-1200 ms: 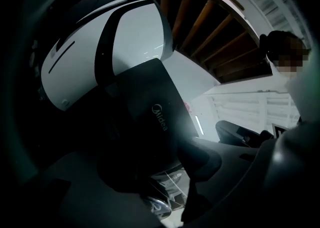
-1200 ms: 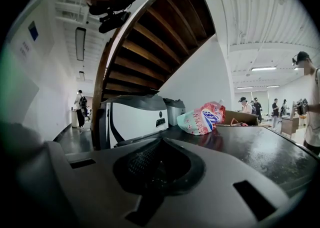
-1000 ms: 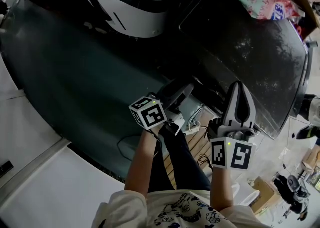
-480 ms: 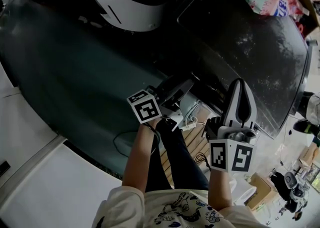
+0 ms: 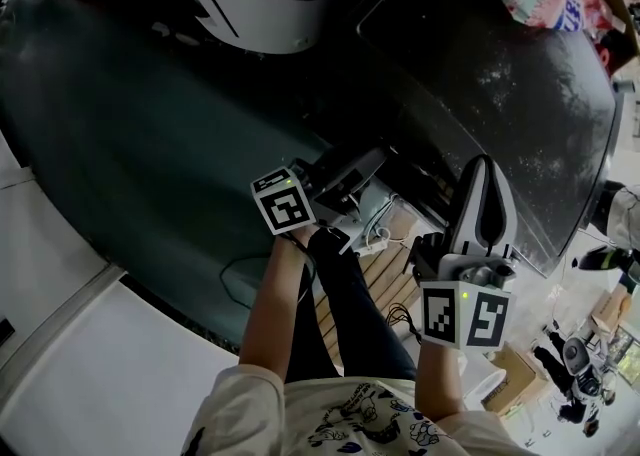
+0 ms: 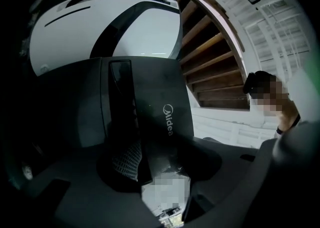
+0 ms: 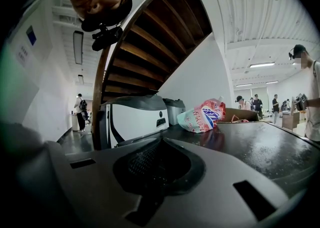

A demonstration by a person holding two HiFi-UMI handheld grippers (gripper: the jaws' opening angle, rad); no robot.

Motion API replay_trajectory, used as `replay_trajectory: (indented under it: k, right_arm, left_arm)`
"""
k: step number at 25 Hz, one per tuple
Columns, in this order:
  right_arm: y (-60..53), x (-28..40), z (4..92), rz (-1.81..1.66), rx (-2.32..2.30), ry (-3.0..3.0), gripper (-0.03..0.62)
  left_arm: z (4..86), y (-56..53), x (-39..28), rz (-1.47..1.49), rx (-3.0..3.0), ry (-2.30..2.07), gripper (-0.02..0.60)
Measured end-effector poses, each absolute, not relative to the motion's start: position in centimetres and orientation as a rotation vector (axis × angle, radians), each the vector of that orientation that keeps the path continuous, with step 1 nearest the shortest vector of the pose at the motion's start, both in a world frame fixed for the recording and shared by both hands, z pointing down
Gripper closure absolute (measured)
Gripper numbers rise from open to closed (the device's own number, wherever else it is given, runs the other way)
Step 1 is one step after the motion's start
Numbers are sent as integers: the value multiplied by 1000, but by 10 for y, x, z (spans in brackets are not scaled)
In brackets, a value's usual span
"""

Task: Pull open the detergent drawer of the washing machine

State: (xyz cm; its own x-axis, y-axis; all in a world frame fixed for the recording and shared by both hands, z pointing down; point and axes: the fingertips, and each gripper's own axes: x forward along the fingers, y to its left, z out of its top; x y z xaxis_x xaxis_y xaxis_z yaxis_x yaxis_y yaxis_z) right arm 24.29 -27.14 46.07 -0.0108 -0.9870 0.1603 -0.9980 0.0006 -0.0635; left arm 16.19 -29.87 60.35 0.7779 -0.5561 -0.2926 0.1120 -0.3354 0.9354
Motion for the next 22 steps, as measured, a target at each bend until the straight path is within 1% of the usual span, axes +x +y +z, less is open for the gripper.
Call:
replay_trajectory:
  k: [2, 7, 10, 22]
  right_arm:
    - [-271, 243, 462, 245, 2159, -2171, 583]
    - [-269, 243, 465, 254, 2156, -2171, 582]
    - [-268, 242, 467, 256, 2153, -2173, 582]
    - [-259, 237, 469, 258, 2155, -2175, 583]
  left_arm:
    - [604, -299, 161, -730, 1774, -338, 350]
    - [605, -298, 158, -802, 1708, -331, 387]
    - [606, -297, 157, -812, 1698, -317, 396]
    - [608, -277, 139, -809, 1711, -313, 407]
